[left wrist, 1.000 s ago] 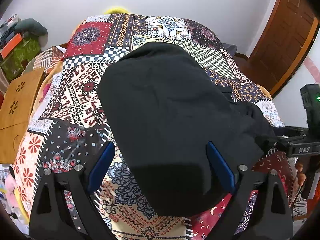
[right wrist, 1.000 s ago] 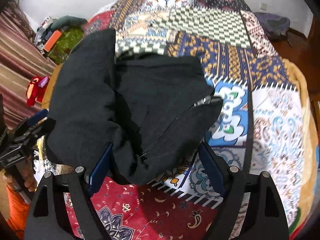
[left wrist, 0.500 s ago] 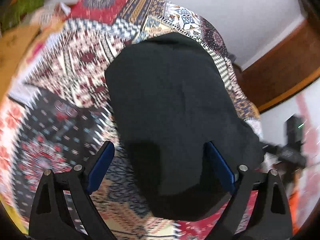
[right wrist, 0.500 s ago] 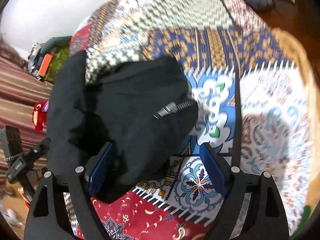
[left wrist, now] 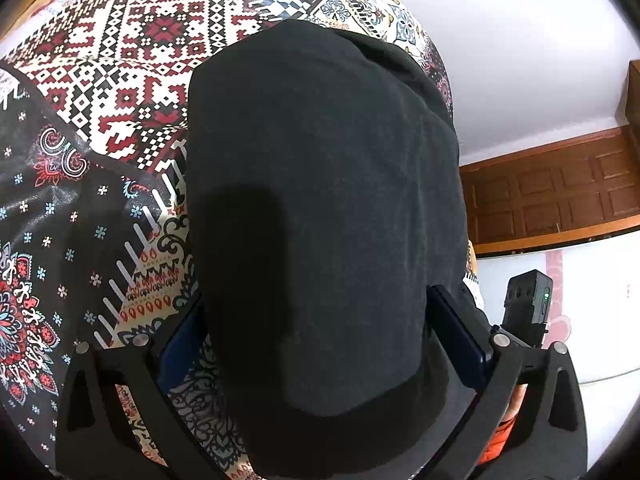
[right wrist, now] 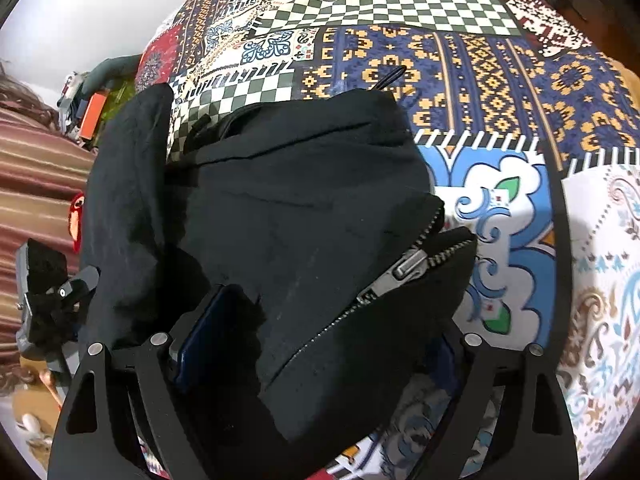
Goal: Fold large clothes
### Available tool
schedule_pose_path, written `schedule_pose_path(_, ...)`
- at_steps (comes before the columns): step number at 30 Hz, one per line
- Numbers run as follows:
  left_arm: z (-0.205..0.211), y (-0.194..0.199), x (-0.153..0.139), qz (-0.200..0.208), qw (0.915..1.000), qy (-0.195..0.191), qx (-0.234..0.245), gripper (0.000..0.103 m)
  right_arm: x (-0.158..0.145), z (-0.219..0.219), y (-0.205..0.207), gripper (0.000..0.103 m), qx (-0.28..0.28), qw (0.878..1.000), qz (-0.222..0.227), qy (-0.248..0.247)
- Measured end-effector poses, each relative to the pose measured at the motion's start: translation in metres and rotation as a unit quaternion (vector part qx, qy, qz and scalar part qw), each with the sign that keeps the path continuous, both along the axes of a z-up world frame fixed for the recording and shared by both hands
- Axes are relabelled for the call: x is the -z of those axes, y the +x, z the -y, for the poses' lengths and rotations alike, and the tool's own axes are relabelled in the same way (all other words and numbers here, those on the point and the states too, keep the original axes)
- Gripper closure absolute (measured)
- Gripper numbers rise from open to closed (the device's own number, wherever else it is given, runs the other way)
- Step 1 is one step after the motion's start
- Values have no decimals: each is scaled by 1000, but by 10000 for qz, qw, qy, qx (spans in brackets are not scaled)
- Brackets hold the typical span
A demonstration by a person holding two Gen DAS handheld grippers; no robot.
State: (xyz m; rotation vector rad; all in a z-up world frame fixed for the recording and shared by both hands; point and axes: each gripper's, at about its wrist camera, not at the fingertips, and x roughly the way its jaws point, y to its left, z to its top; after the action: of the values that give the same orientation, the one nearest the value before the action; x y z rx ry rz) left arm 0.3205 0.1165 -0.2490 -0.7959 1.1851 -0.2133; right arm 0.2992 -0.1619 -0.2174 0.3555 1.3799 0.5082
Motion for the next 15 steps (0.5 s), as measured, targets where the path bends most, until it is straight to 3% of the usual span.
schedule_pose_path(4, 1, 0, -1, 50, 10000, -13, 29, 0, 7, 0, 4, 33, 91, 9990, -235, 373)
schedule_pose_path(11, 0, -13, -19, 255, 9994, 182, 158, 17, -9, 10, -2, 77, 169, 9991, -139, 368)
schedule_pose_path(15, -4, -15, -41, 440, 9981, 348, 255, 26, -26, 0, -7, 83, 69, 9998, 29, 177)
